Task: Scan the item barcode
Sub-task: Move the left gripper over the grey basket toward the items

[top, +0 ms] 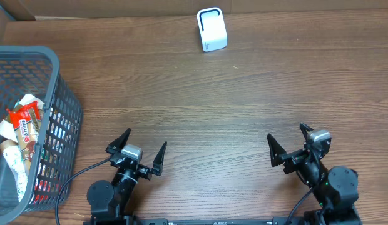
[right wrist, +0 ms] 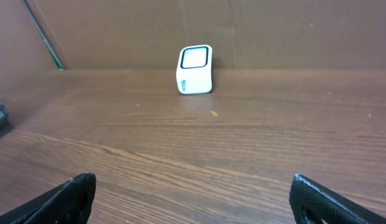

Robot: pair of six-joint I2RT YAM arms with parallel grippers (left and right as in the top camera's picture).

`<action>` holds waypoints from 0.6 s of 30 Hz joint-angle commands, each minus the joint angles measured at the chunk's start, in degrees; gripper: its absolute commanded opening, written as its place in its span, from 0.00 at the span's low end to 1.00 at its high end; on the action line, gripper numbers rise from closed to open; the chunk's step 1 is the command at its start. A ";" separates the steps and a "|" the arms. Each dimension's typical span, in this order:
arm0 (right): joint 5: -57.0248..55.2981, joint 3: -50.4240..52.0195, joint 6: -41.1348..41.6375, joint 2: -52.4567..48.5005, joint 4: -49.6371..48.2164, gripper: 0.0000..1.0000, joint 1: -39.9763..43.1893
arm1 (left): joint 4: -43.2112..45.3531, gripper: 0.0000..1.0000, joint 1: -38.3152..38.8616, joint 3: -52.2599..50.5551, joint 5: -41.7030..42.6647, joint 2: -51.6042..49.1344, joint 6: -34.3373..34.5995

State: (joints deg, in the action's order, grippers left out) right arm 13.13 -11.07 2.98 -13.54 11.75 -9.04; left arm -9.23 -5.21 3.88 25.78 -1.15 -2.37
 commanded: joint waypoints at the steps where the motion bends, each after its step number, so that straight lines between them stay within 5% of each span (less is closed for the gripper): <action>1: 0.61 -6.25 0.00 -4.33 1.01 1.00 -0.22 | -3.04 1.00 0.42 6.21 1.75 -1.25 2.03; 11: 3.30 -16.79 0.04 -20.68 5.92 1.00 -0.22 | -17.75 1.00 0.37 29.66 1.73 -14.75 1.20; 18: 3.23 -16.76 0.02 -27.61 4.98 1.00 -0.22 | -39.26 1.00 0.37 61.02 -0.68 -35.50 -3.21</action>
State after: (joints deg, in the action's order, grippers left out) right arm 15.81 -26.59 3.01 -39.94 17.58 -9.04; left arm -44.42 -5.21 53.56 26.48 -29.71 -3.07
